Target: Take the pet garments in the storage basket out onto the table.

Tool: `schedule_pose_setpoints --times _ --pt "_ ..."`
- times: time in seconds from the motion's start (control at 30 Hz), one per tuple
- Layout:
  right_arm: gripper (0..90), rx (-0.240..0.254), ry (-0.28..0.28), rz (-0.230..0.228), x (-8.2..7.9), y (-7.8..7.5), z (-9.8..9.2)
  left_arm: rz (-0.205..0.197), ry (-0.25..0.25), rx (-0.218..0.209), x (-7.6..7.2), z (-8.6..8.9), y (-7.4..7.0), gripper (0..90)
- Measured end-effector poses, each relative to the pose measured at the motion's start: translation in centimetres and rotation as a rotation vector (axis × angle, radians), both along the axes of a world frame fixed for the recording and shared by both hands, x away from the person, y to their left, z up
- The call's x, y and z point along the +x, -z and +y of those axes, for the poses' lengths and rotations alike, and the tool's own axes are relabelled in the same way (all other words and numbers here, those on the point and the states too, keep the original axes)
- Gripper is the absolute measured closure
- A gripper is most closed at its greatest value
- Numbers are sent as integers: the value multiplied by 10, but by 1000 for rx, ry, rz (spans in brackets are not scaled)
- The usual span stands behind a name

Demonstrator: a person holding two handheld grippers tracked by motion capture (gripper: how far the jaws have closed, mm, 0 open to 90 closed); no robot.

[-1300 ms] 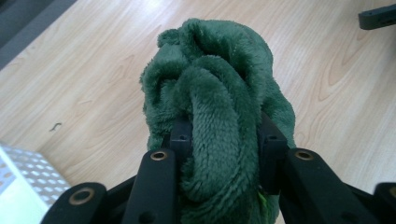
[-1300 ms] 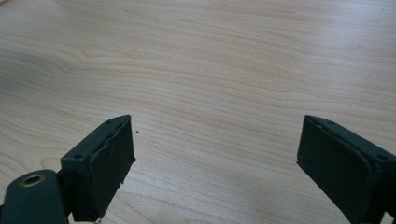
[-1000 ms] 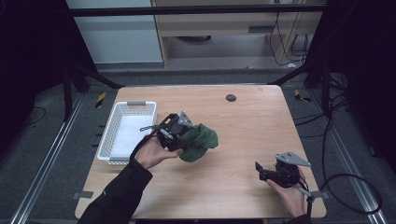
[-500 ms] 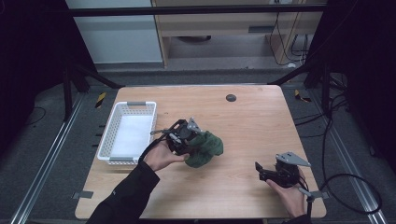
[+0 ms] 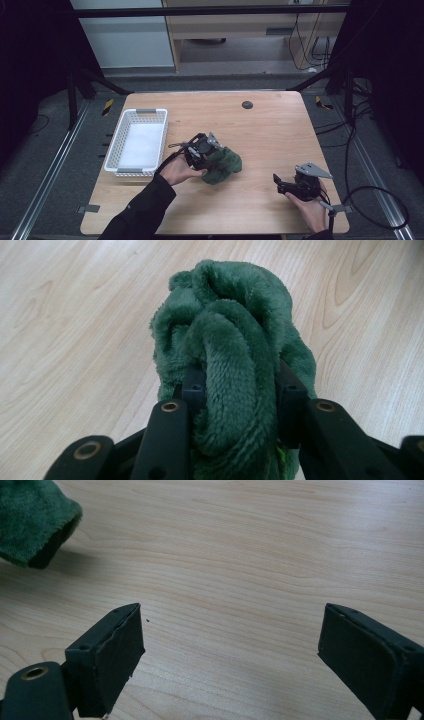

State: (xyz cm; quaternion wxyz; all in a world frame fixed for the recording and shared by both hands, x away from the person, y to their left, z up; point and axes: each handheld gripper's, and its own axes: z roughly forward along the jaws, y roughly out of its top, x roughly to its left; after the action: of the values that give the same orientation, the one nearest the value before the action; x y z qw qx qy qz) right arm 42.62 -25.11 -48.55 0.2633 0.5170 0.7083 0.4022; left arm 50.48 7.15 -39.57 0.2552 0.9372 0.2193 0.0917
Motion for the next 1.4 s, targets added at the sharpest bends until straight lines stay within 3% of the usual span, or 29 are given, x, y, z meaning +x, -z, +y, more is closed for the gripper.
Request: schedule_pose_setpoints --times 0.77,1.0,1.2,1.4 --pt "106 -1 2 2 0 0 -1 35 39 61 0 -10 23 618" --pt "106 -3 2 -1 0 0 0 41 40 44 -1 -8 27 479" --pt "103 -3 5 0 0 0 -1 6 33 9 -4 -3 20 327" --pt "102 -4 3 0 0 0 0 -24 32 -13 -11 5 13 262"
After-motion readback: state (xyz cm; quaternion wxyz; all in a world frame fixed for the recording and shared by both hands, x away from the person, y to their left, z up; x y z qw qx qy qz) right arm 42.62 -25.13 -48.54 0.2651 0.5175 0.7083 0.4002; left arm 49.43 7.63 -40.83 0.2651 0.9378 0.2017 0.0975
